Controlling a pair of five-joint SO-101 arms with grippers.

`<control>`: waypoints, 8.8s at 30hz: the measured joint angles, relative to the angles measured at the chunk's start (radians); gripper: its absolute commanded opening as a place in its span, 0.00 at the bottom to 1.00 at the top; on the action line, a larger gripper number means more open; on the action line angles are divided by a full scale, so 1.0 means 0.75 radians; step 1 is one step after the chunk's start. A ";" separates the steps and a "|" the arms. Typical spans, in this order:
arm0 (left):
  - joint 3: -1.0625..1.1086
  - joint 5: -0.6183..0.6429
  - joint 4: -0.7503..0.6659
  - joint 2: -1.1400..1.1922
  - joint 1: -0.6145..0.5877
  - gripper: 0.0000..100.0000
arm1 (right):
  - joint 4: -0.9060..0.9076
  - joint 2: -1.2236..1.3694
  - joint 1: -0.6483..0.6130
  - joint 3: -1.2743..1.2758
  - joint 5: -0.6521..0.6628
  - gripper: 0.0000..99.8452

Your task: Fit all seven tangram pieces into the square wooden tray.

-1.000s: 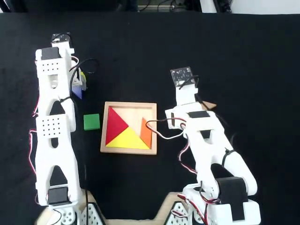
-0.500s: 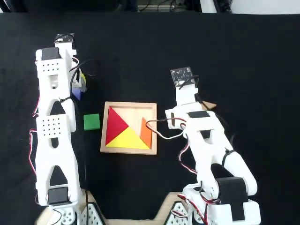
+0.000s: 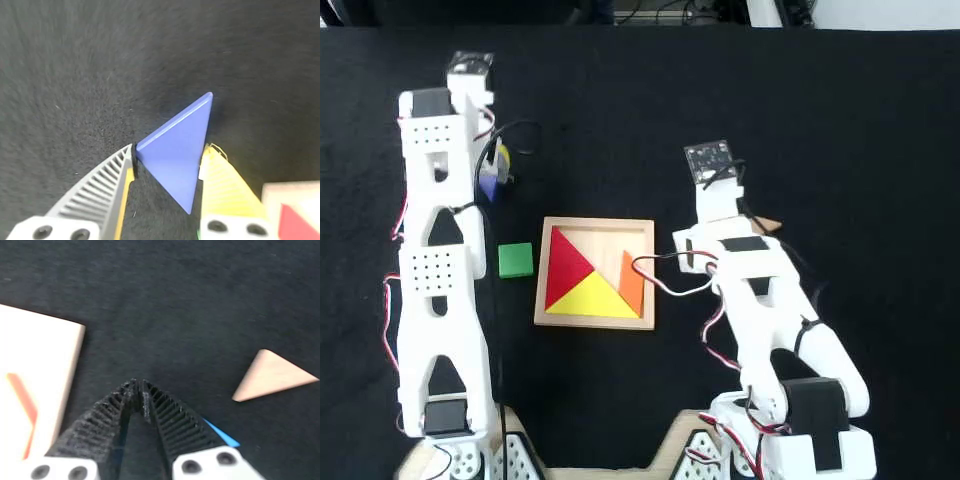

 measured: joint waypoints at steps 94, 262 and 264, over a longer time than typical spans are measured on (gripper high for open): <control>1.418 -1.201 -0.544 -0.810 0.822 0.26 | -0.272 0.143 0.626 -0.129 -0.450 0.01; 1.062 -1.369 -0.086 -0.471 0.559 0.15 | -0.272 0.143 0.575 -0.129 -0.413 0.01; 1.027 -1.326 -0.078 -0.471 0.559 0.17 | -0.272 0.143 0.575 -0.129 -0.413 0.01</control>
